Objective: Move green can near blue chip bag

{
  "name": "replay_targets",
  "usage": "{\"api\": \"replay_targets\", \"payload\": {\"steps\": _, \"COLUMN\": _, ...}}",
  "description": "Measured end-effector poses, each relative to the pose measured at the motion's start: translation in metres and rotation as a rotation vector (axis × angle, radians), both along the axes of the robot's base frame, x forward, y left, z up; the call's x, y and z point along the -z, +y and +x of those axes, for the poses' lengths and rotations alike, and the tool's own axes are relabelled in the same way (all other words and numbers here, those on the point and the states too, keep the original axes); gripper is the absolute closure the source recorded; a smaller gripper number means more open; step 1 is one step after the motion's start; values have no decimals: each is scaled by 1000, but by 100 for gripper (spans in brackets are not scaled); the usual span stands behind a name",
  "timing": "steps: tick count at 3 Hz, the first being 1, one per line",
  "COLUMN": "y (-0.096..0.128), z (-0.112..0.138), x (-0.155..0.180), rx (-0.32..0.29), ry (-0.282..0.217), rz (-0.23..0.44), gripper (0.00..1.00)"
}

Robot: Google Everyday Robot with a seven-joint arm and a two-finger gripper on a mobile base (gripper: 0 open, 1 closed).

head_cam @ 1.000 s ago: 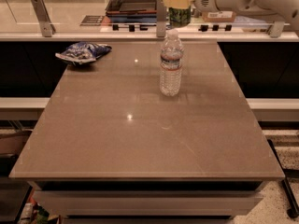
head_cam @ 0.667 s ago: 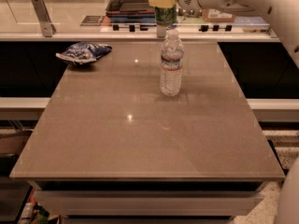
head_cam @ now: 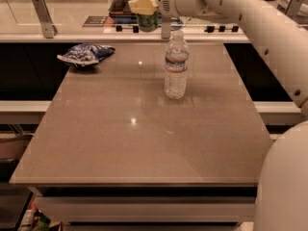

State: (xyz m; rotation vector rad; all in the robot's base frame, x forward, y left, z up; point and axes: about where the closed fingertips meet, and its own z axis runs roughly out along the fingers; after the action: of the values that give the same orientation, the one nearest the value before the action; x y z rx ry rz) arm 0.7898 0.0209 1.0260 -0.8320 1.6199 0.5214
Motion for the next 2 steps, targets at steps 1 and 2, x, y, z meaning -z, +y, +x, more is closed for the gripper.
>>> {"api": "replay_targets", "payload": {"steps": 1, "y": 16, "z": 10, "x": 14, "rx": -53, "ry": -3, "rz": 18, "gripper": 100}}
{"api": "replay_targets", "payload": {"steps": 2, "y": 17, "z": 22, "x": 24, "rx": -110, "ry": -6, "rz": 47, "gripper": 100}}
